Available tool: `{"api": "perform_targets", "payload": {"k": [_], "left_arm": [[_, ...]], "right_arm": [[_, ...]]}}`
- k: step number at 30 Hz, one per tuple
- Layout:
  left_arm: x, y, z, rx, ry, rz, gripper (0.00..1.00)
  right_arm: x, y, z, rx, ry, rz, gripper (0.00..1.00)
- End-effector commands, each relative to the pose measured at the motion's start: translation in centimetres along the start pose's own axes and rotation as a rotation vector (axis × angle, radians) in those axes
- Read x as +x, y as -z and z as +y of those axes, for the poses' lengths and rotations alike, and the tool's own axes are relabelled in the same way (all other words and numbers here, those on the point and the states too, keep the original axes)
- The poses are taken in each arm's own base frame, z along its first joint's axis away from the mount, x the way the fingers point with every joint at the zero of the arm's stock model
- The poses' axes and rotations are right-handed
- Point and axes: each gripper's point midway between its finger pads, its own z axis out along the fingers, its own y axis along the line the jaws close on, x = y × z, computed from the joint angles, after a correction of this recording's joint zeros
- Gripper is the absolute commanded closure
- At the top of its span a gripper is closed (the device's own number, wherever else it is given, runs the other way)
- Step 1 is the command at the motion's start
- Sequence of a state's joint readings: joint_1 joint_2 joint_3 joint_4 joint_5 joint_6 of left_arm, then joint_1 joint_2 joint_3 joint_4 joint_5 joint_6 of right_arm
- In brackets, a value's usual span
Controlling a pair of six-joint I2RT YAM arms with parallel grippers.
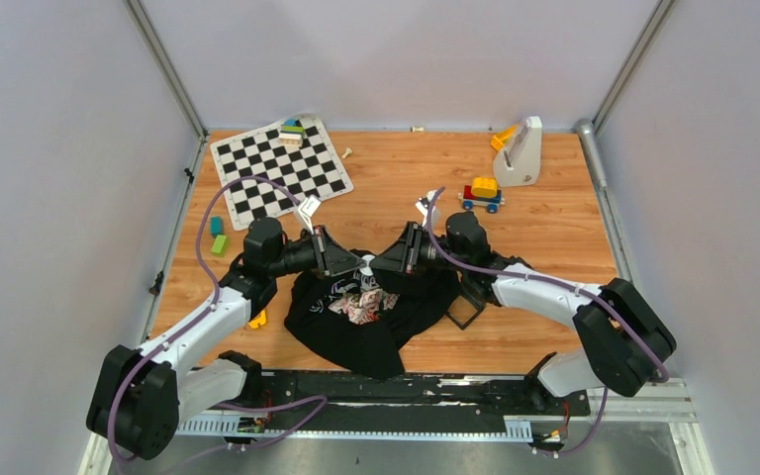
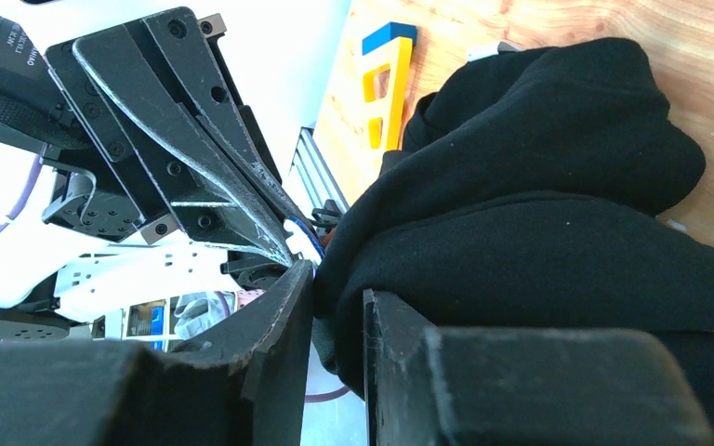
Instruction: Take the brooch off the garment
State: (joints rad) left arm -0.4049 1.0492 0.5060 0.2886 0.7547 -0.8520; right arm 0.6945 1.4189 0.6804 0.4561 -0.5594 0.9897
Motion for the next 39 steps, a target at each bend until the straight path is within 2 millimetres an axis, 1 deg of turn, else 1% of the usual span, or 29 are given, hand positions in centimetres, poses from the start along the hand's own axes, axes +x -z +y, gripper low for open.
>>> {"api": "perform_targets", "payload": {"k": [1,7,14,16,19,21,22,24,28,30,31,32,33,34,35,36,37,38,39], "left_arm": [[-1.3,-0.1,-3.9,0.122,-0.098,-0.001,1.0],[-1.3,-0.2,-3.9,0.123,-0.094,0.002,1.0],[-1.6,-0.2,-3.8,0.117,-0.094,0.002,1.0],[-1.6,-0.2,-3.8,0.115,-0.093,0.0,1.0],[-1.6,0.0,-3.6,0.104,-0.094,0.003,1.0],[-1.8,0.1,-3.4,0.092,-0.097,-0.002,1.0],[-1.9,0.2,-3.5,0.092,-0.098,-0.005,1.0],[-2.2,0.5,-3.3,0.086,-0.096,-0.014,1.0],[-2.8,1.0,-2.7,0.043,-0.106,-0.023,1.0],[-2.8,1.1,-2.0,-0.001,-0.112,-0.015,1.0],[-3.0,1.1,-2.1,-0.008,-0.121,-0.019,1.0],[-2.9,1.2,-1.6,-0.039,-0.12,-0.012,1.0],[-3.4,1.3,-1.6,-0.059,-0.131,-0.023,1.0],[-2.9,1.5,-0.8,-0.098,-0.129,0.004,1.0],[-3.4,1.6,-0.6,-0.129,-0.142,-0.005,1.0],[-2.7,1.9,0.2,-0.174,-0.139,0.031,1.0],[-3.2,1.9,0.3,-0.198,-0.149,0.034,1.0],[-2.3,2.3,1.1,-0.235,-0.147,0.08,1.0],[-2.6,2.4,1.2,-0.254,-0.155,0.09,1.0]], "right_arm": [[0.9,-1.1,1.7,-0.031,0.043,0.046,0.81],[1.5,-1.1,2.0,-0.032,0.092,0.09,0.77],[2.1,0.2,2.9,-0.077,0.146,0.083,0.69],[2.2,0.6,3.2,-0.096,0.154,0.076,0.64],[2.2,1.0,3.2,-0.11,0.153,0.056,0.46],[2.3,1.2,3.0,-0.112,0.15,0.046,0.38],[2.4,1.3,2.9,-0.113,0.151,0.044,0.35],[2.5,1.5,2.5,-0.11,0.151,0.042,0.33],[3.1,1.8,2.0,-0.109,0.161,0.043,0.33],[3.3,2.0,1.9,-0.11,0.177,0.045,0.35],[3.2,2.0,1.7,-0.101,0.186,0.046,0.37],[3.2,2.0,1.5,-0.087,0.19,0.047,0.42],[3.2,1.9,1.2,-0.074,0.194,0.046,0.49],[3.2,1.9,0.9,-0.055,0.19,0.046,0.59],[3.1,1.8,0.8,-0.045,0.19,0.044,0.67],[2.9,1.7,0.8,-0.04,0.19,0.041,0.76],[2.7,1.6,0.8,-0.033,0.187,0.037,0.85],[2.3,1.4,0.9,-0.027,0.188,0.032,0.92],[1.9,1.2,0.9,-0.014,0.189,0.026,0.97]]}}
